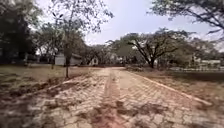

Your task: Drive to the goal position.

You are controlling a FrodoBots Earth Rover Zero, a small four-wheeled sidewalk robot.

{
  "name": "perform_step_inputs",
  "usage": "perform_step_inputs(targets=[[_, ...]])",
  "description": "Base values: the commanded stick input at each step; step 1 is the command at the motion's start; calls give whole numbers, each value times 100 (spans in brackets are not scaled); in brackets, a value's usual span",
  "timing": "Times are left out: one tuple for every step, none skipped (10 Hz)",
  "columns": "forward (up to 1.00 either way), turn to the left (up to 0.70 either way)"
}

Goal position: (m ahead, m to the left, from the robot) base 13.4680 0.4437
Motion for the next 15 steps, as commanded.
perform_step_inputs(targets=[[70, 0], [70, 0], [70, 0], [70, 0], [70, 0], [70, 0], [70, 0], [70, 0], [70, 0], [70, 0], [70, 0], [70, 0], [70, 0], [70, 0], [70, 0]])
